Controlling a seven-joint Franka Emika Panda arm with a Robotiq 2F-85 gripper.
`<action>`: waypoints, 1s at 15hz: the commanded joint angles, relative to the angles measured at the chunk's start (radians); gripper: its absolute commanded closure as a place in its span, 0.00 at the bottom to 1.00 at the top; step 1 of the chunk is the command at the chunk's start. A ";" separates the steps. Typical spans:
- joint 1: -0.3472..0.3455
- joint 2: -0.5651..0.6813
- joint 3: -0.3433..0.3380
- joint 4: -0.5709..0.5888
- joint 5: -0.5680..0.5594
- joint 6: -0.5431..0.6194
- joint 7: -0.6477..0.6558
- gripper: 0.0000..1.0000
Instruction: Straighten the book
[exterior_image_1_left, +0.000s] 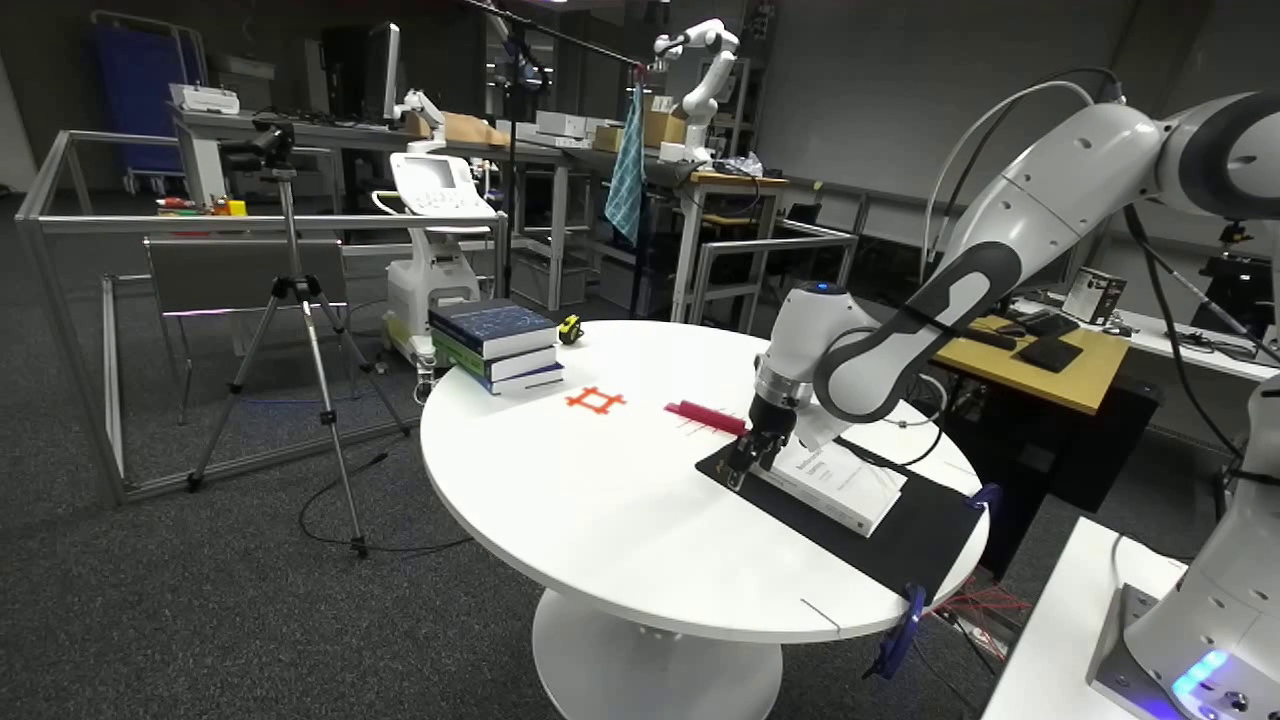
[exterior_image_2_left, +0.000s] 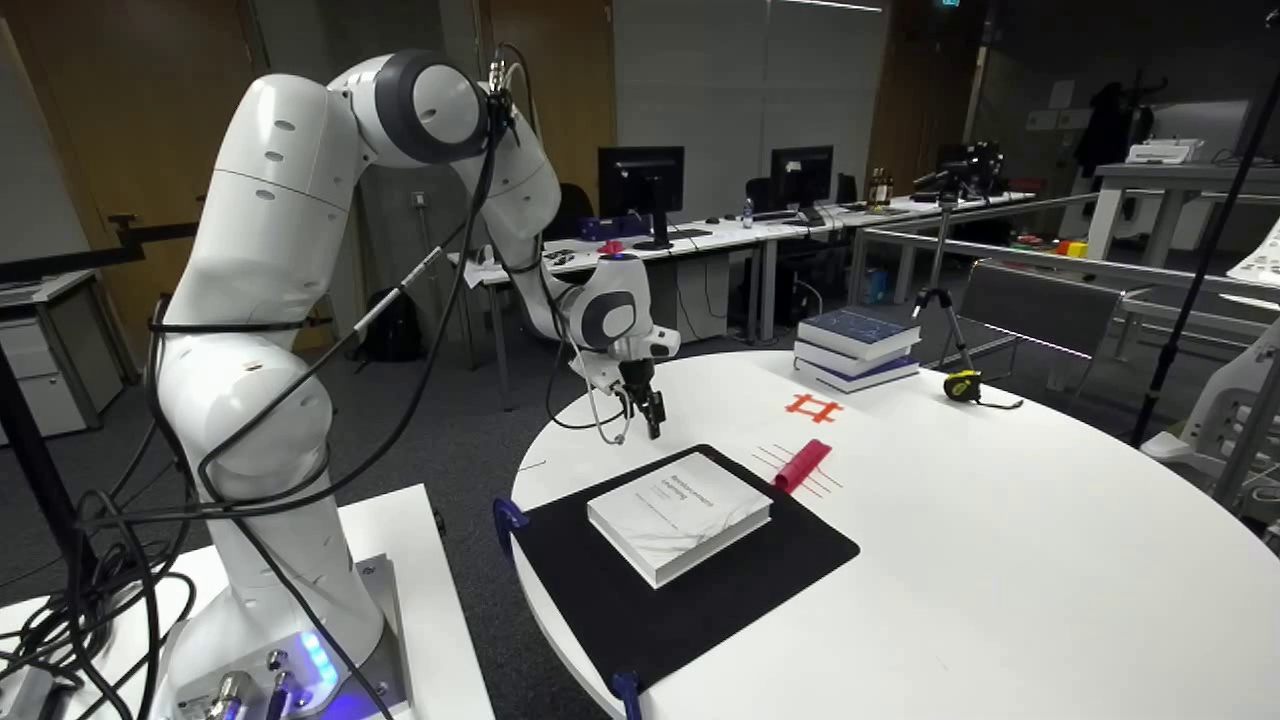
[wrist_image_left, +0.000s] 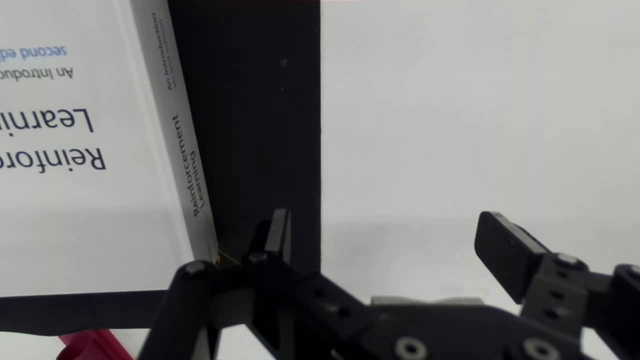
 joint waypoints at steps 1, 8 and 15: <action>-0.034 0.010 0.020 0.036 -0.019 -0.030 -0.013 0.00; -0.023 0.039 -0.013 0.089 -0.064 -0.071 0.009 0.00; -0.018 0.075 -0.031 0.128 -0.102 -0.083 0.016 0.00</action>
